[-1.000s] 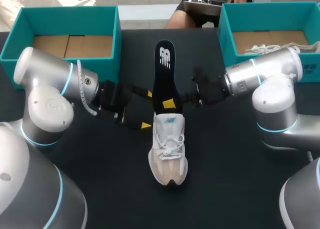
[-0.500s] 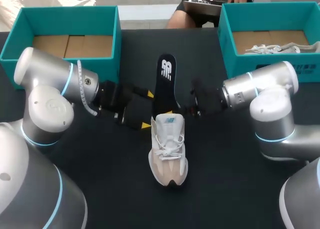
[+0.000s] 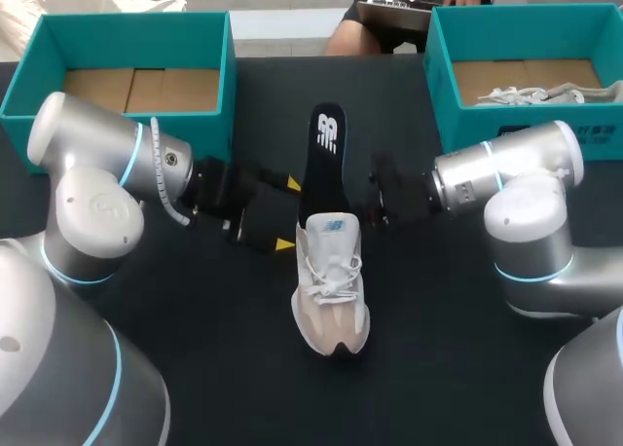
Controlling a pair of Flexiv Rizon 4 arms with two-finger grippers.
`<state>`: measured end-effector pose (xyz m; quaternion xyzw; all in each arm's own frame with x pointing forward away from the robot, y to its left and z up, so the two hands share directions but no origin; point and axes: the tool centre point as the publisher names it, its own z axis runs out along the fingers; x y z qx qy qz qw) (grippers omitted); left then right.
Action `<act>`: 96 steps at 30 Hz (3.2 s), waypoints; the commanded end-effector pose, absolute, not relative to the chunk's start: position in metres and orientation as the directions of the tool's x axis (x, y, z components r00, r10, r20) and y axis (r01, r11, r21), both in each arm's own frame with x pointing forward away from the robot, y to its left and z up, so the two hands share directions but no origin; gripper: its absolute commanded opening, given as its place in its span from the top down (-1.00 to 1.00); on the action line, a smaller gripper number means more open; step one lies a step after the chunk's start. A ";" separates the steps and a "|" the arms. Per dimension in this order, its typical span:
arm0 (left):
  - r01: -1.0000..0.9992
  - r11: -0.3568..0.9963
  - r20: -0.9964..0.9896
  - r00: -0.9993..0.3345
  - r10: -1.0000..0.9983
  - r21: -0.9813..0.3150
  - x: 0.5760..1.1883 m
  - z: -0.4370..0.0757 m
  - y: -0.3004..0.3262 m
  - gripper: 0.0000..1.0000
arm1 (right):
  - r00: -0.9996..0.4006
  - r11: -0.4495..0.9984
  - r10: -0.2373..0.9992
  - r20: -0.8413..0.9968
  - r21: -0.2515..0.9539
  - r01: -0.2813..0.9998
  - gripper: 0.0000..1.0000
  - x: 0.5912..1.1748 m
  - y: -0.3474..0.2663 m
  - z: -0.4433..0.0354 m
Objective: Take the shoe out of the shoebox, open the shoe tongue, remove and reinsert the insole, then place the shoe into the shoebox
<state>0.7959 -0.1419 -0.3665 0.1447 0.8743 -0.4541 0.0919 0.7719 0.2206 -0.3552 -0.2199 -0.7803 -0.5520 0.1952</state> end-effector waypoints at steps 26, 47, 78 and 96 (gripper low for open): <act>0.337 0.548 -0.292 -0.941 0.170 -0.766 0.796 -0.367 -0.142 -1.00 | -0.793 0.362 0.153 0.589 0.714 0.600 1.00 0.766 0.216 -0.358; 0.337 0.548 -0.292 -0.941 0.170 -0.766 0.796 -0.367 -0.142 -1.00 | -0.798 0.386 0.207 0.567 0.702 0.599 0.51 0.765 0.209 -0.347; 0.337 0.548 -0.292 -0.941 0.170 -0.766 0.796 -0.367 -0.142 -1.00 | -0.700 0.451 0.211 0.682 0.567 0.689 1.00 0.742 0.202 -0.364; 0.337 0.548 -0.292 -0.941 0.170 -0.766 0.796 -0.367 -0.142 -1.00 | -0.798 0.468 0.216 0.563 0.657 0.591 0.47 0.783 0.198 -0.337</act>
